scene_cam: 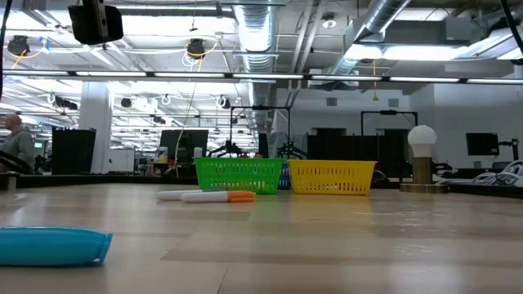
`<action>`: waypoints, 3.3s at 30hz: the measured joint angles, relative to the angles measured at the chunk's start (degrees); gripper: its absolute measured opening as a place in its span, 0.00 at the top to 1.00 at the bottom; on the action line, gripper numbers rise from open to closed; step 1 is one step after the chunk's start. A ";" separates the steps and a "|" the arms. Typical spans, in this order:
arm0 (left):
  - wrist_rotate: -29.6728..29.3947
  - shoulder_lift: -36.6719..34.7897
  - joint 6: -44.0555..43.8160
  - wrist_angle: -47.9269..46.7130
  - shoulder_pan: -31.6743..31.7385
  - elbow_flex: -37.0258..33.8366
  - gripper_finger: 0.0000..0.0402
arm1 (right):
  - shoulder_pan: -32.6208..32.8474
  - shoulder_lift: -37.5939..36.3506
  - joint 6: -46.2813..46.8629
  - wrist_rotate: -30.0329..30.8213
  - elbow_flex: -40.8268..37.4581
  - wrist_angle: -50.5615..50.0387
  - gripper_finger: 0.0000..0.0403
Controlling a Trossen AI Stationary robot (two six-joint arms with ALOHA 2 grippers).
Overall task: Pick & Place Markers
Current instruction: Put the black mini marker into the green bin, then put the blue mini marker into the green bin
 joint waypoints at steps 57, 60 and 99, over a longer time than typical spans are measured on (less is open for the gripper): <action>35.22 16.81 22.87 11.49 55.06 0.10 0.83 | -16.88 0.61 -27.55 -6.55 -5.38 -28.43 0.49; 38.01 19.49 21.61 11.38 56.53 0.04 0.82 | -18.68 0.59 -30.12 -6.56 -7.58 -28.98 0.51; 37.53 -9.17 23.98 -24.76 30.63 0.09 0.70 | -12.05 -0.70 -15.29 0.16 -9.70 -30.34 0.57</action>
